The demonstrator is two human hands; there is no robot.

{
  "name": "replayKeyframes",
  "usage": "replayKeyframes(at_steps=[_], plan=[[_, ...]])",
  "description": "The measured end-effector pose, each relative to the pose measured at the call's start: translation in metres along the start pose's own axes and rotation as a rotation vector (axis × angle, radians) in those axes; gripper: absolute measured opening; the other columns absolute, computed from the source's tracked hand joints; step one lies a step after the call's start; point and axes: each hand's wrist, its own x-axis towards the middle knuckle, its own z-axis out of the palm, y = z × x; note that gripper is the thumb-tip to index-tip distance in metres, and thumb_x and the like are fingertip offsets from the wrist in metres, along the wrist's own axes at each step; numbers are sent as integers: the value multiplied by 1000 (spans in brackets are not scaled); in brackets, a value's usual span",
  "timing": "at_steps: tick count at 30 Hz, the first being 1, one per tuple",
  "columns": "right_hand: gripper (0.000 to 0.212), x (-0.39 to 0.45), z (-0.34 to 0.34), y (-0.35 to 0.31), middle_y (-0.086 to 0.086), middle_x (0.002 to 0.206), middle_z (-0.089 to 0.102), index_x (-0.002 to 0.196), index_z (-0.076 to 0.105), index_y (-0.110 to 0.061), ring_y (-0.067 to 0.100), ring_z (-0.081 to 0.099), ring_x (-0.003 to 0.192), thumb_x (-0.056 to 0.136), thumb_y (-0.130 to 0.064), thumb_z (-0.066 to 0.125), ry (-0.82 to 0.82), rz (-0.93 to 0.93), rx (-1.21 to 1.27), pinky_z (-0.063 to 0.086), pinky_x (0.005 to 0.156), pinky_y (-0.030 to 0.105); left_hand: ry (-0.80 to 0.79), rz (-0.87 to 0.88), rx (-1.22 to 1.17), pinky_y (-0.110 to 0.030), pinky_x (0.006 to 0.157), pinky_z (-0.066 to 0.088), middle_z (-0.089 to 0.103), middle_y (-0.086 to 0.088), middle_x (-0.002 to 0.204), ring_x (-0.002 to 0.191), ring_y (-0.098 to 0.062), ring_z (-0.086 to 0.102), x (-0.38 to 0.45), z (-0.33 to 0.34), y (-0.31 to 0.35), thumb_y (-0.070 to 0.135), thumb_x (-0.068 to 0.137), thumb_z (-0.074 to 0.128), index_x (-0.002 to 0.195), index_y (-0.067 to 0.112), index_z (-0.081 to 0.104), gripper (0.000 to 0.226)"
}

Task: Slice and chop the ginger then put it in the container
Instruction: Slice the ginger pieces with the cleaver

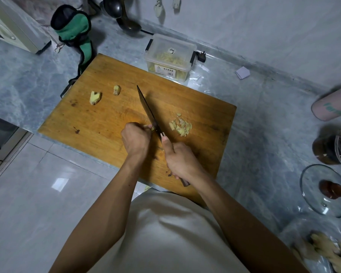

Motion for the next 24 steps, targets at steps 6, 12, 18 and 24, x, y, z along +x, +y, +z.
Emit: replayKeyframes(at_steps=[6,12,18,24], plan=[[66,0,10,6,-3,45,43,54,42,-16,16,45,41,108,-50,25,61,-8,-34,49,52,46,-17,-21,-45,-30,78,55,75,-2,87,86,-20,69,-1,-4,-3,28,86,74,81,16,75,13],[63,-2,0,12,-1,49,47,63,50,-15,12,44,36,106,-54,26,116,74,43,40,42,27,-36,-51,-125,-34,78,56,73,-5,82,81,-26,68,2,-8,-13,34,83,78,65,21,66,25],[63,-8,-17,20,9,61,55,73,55,-11,17,47,43,105,-57,28,170,144,85,37,38,23,-50,-45,-140,-31,77,56,73,-5,87,85,-24,69,3,-7,-15,38,81,79,85,15,73,24],[62,-15,-15,19,5,54,49,74,54,-11,19,47,42,104,-61,29,142,125,121,40,43,27,-46,103,-105,-22,75,47,67,4,87,85,-14,62,-2,-11,-16,31,87,75,106,16,73,24]])
